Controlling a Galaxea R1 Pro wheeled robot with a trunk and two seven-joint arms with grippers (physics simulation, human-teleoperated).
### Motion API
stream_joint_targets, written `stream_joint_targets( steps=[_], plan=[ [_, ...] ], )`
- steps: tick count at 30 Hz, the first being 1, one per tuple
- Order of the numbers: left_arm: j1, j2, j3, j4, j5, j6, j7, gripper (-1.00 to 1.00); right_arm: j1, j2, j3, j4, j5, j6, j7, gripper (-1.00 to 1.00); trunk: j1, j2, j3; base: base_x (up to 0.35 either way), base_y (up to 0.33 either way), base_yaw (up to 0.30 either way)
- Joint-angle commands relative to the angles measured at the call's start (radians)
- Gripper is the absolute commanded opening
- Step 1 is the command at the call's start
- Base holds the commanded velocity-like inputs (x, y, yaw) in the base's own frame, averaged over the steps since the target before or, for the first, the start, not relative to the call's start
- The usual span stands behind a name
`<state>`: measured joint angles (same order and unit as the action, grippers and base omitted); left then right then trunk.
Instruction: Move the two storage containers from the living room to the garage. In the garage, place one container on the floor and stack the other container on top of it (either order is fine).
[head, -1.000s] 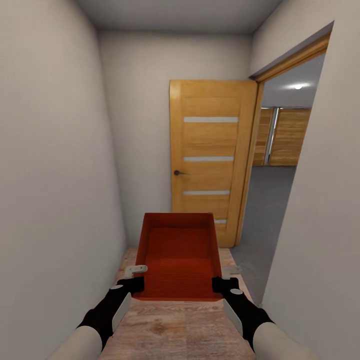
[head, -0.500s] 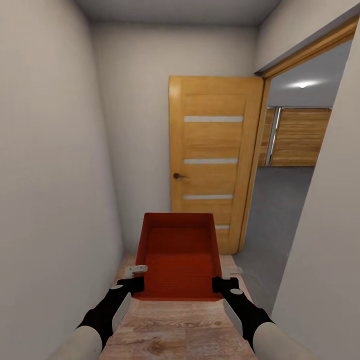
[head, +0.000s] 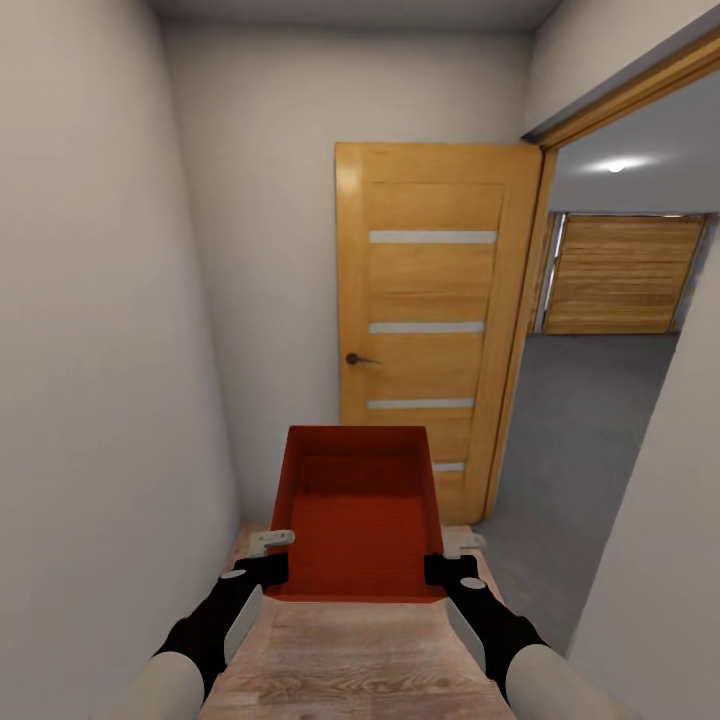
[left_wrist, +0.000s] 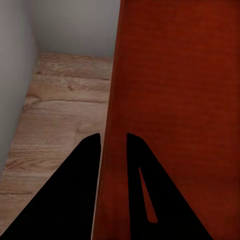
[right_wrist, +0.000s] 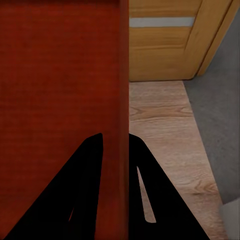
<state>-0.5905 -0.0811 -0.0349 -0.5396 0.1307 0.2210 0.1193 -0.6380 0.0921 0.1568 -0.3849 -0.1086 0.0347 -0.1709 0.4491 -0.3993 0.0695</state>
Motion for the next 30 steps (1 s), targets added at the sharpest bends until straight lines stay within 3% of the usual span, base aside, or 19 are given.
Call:
stream_joint_targets(
  steps=[1, 30],
  plan=[
    [0.000, 0.027, 0.025, -0.003, 0.003, 0.006, 0.013, -1.00, 0.000, -0.009, -0.013, -0.002, -0.008, 0.004, -0.010, -1.00, 0.001, -0.001, 0.000, 0.322, 0.000, 0.000],
    [0.000, 0.027, 0.024, -0.005, 0.003, 0.006, 0.013, -1.00, 0.000, -0.009, -0.013, -0.003, -0.008, 0.004, -0.010, -1.00, 0.001, -0.001, 0.000, 0.322, 0.000, 0.000]
  ],
)
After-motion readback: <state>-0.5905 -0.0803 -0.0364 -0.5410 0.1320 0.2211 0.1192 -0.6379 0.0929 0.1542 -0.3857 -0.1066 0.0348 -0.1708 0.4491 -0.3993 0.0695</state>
